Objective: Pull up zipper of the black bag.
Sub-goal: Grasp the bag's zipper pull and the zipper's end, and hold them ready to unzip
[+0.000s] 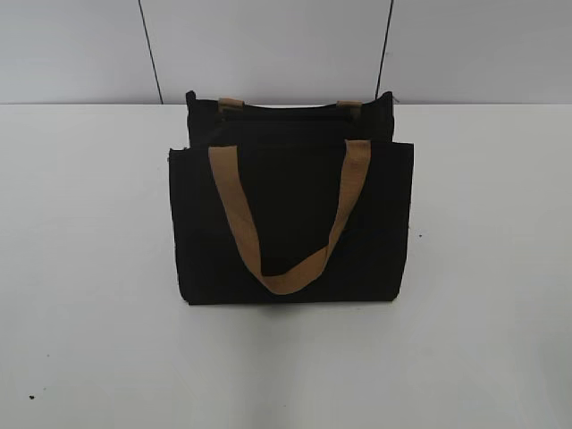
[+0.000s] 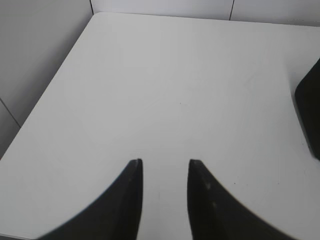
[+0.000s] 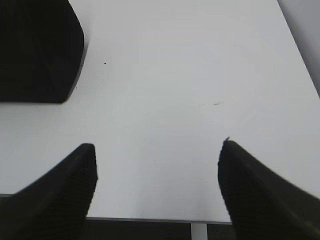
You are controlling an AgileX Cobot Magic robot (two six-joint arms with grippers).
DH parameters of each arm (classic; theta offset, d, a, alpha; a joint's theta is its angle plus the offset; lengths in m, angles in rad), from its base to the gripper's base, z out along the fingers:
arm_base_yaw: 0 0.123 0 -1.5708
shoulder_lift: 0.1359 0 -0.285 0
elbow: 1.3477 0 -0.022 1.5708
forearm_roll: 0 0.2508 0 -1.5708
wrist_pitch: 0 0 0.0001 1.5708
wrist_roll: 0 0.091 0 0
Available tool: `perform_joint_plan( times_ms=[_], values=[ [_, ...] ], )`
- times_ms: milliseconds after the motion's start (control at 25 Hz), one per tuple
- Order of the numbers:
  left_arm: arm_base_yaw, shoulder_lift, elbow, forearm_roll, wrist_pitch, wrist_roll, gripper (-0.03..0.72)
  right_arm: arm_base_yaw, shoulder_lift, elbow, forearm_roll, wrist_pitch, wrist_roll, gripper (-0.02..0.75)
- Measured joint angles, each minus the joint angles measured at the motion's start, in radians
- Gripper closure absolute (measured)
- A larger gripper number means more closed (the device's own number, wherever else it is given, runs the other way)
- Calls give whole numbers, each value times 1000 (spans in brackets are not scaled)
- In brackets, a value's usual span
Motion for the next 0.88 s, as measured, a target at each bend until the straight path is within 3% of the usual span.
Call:
perform_joint_plan(
  times_ms=[120,280,400,520,680,880],
  values=[
    [0,0,-10,-14,-24,0,395,0,0,0,0,0,0,160],
    [0,12,-24,-46,-162,0,153,0,0,0,0,0,0,160],
    [0,68,-24,-45,-295,0,69,0,0,0,0,0,0,160],
    [0,142,-9,-45,-495,0,77,0,0,0,0,0,0,160],
    [0,263,58,-43,-857,0,160,0,0,0,0,0,0,160],
    [0,463,132,-72,-1150,0,251,0,0,0,0,0,0,160]
  ],
)
